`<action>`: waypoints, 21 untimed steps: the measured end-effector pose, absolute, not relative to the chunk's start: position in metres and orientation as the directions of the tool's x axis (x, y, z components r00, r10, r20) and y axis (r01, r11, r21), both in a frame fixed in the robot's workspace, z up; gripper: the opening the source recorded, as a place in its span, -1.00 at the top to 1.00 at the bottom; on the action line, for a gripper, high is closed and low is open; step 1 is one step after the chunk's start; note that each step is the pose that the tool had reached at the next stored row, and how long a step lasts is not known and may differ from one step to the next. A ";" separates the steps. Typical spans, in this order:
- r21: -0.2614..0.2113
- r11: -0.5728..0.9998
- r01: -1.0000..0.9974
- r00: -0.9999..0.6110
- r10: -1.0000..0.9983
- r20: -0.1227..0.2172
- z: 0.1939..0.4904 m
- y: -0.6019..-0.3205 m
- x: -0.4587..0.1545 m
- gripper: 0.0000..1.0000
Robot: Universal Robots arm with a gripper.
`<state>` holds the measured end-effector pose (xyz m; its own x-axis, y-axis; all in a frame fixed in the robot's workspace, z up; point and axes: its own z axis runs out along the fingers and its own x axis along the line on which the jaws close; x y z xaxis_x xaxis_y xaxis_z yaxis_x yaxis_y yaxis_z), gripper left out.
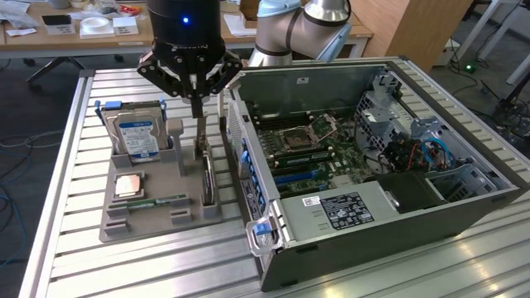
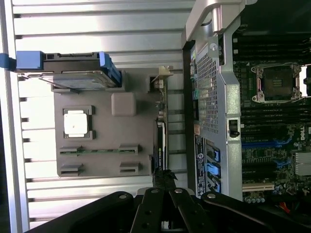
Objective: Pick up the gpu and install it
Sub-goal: 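Pick up the gpu and move the gpu toward the slot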
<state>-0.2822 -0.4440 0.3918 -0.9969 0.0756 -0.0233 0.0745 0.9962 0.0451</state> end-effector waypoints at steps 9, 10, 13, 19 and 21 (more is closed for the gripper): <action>0.045 0.996 0.075 -0.997 0.076 -0.023 0.392 -0.444 -0.282 0.77; 0.045 0.996 0.075 -0.997 0.076 -0.023 0.392 -0.444 -0.282 0.66; 0.045 0.996 0.075 -0.997 0.076 -0.023 0.392 -0.444 -0.282 0.41; 0.045 0.996 0.075 -0.997 0.076 -0.023 0.392 -0.444 -0.282 0.29; 0.045 0.996 0.074 -0.997 0.076 -0.023 0.391 -0.444 -0.282 0.29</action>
